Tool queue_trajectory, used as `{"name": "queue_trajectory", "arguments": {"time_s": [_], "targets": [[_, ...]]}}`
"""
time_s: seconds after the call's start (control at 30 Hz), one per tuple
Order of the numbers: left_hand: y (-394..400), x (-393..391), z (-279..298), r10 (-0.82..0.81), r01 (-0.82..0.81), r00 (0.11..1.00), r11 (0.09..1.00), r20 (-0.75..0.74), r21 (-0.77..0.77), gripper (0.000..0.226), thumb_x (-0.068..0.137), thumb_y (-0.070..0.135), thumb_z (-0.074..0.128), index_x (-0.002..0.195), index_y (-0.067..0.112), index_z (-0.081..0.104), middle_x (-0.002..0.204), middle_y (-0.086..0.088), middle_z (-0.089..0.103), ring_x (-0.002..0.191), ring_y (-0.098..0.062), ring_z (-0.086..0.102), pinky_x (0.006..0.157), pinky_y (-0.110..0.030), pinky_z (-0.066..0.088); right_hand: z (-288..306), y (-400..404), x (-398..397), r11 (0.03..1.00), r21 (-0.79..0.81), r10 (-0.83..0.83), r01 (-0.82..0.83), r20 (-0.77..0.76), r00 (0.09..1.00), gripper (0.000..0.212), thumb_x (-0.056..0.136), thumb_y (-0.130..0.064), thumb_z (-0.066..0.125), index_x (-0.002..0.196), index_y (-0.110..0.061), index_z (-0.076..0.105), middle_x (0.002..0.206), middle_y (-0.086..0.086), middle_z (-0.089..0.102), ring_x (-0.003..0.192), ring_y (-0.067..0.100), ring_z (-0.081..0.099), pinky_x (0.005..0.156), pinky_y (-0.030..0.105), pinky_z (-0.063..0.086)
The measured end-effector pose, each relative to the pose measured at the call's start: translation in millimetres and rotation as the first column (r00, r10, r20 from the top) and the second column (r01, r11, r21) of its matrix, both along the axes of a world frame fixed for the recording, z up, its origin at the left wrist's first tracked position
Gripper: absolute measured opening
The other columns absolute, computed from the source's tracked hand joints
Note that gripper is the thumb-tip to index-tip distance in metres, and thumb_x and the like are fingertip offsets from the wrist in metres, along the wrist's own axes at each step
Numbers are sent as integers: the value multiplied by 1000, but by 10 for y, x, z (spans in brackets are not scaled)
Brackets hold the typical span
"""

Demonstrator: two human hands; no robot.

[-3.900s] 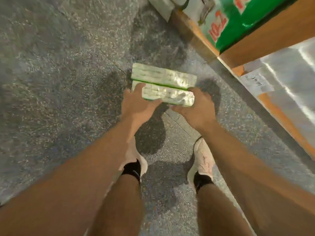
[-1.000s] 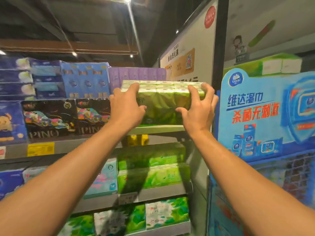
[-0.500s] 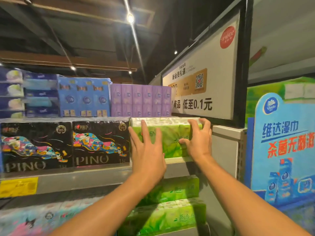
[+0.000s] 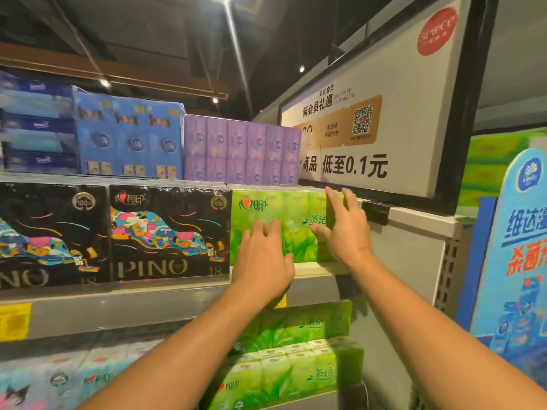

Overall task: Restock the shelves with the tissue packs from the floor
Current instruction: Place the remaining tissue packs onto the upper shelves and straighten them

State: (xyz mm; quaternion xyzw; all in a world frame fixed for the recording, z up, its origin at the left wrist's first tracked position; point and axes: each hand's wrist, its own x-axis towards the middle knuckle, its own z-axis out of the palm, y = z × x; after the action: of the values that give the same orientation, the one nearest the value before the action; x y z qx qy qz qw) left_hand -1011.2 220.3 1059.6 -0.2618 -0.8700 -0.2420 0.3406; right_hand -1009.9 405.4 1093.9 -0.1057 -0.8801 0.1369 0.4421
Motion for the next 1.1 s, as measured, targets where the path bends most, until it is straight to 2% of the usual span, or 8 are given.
{"name": "queue_trajectory", "arguments": {"time_s": [0.27, 0.33, 0.43, 0.53, 0.6, 0.7, 0.87, 1.1], "targets": [[-1, -37, -21, 7, -7, 1000, 999, 23, 31, 68, 84, 42, 64, 141, 18, 37, 131, -11, 46, 117, -32, 48, 99, -40, 39, -79, -18, 84, 999, -28, 23, -21, 45, 999, 94, 79, -43, 78, 153, -33, 21, 164, 4, 7, 143, 33, 29, 113, 44, 33], [-6, -33, -32, -11, 11, 1000, 999, 5, 34, 64, 85, 41, 64, 139, 17, 40, 128, -11, 49, 115, -31, 50, 97, -39, 41, -131, -69, 226, 1000, -29, -1, 1, 19, 1000, 86, 79, -39, 78, 150, -31, 30, 162, 5, 19, 140, 32, 35, 113, 42, 34], [-41, -22, -64, -87, 92, 992, 994, -96, 51, 54, 80, 33, 69, 129, 17, 53, 119, -9, 56, 112, -29, 53, 95, -40, 42, -313, -216, 646, 992, -117, 39, -55, -129, 991, 71, 78, -27, 78, 142, -25, 46, 148, 1, 47, 132, 20, 47, 111, 29, 34], [-36, 119, -105, -210, 240, 961, 956, -179, 167, 42, 73, 21, 73, 114, 17, 64, 110, -7, 62, 105, -29, 58, 90, -38, 44, -679, -410, 1278, 974, -204, 50, -99, -229, 972, 58, 77, -22, 78, 131, -21, 57, 128, -3, 62, 116, 11, 54, 94, 14, 35], [76, 365, -171, -312, 351, 931, 908, -190, 228, 33, 73, 24, 73, 106, 18, 68, 103, -5, 66, 96, -26, 62, 86, -35, 46, -1042, -491, 1673, 954, -286, 30, -92, -216, 976, 53, 75, -26, 79, 125, -24, 60, 118, -6, 66, 108, 8, 59, 93, 18, 42], [397, 894, -387, -582, 583, 809, 776, -83, 240, 25, 74, 36, 74, 95, 22, 72, 90, 4, 70, 75, -13, 65, 77, -30, 52, -1558, -554, 2246, 882, -470, -42, -34, -152, 988, 48, 73, -29, 79, 118, -29, 62, 108, -10, 68, 98, 4, 64, 91, 30, 52], [850, 1797, -1018, -838, 794, 535, 542, 107, 276, 22, 75, 38, 74, 93, 26, 72, 79, 13, 69, 64, -5, 63, 71, -21, 52, -1962, -556, 3407, 777, -599, -303, 194, -85, 949, 44, 72, -32, 76, 113, -25, 65, 103, -10, 70, 91, 2, 68, 87, 32, 55], [1205, 3628, -1733, -933, 945, 118, 210, 340, 249, 36, 72, 45, 75, 101, 24, 73, 86, 9, 72, 76, 0, 66, 78, -17, 52, -2194, -778, 5473, 545, -654, -723, 525, -49, 689, 44, 75, -24, 81, 115, -24, 64, 103, -7, 69, 92, 6, 67, 86, 33, 55]]}}
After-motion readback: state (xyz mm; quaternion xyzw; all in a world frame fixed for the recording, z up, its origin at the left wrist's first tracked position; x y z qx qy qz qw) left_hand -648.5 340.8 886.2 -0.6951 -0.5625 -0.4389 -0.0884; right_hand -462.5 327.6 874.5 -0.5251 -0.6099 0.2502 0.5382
